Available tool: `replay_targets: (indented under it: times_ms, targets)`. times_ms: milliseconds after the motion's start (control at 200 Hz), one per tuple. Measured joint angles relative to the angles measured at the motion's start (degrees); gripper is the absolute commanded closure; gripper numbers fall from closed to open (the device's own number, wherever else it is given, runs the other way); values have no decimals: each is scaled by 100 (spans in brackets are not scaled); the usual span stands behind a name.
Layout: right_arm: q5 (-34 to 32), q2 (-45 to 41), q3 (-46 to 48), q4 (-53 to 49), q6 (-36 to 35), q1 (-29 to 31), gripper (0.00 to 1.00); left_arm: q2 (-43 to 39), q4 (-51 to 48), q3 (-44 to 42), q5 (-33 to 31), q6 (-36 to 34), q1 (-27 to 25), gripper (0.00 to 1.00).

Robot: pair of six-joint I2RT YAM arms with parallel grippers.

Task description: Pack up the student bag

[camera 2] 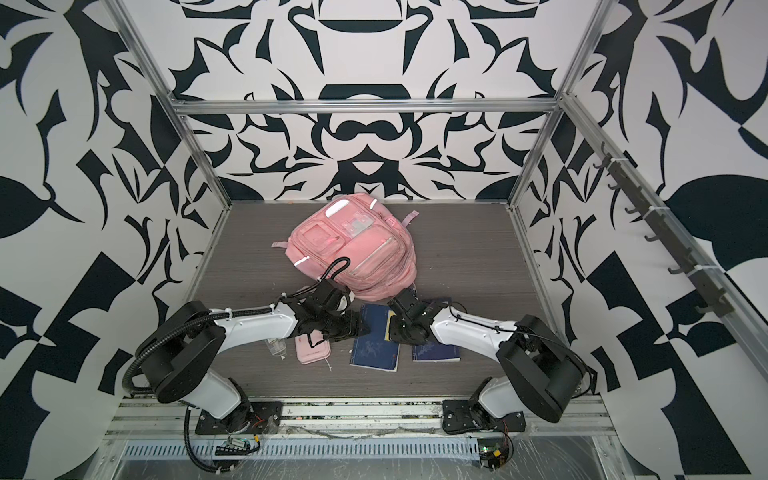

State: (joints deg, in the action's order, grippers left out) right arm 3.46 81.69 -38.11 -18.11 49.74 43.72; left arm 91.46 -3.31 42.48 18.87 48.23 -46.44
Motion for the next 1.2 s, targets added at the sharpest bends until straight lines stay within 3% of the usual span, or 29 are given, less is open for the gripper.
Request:
replay_targets:
  times_ms: [360, 570, 890, 1200]
  targets:
    - [-33, -74, 26, -70, 17, -2, 87, 87, 96, 42, 59, -2, -42, 33]
    - [-76, -74, 24, -94, 15, 7, 88, 114, 92, 68, 57, -9, -63, 34]
    - [-216, -20, -31, -177, 15, 68, 88, 46, 433, -155, 105, -57, -72, 45]
    - [-337, 17, -63, -203, 13, 107, 87, -79, 647, -455, 238, -122, -72, 64]
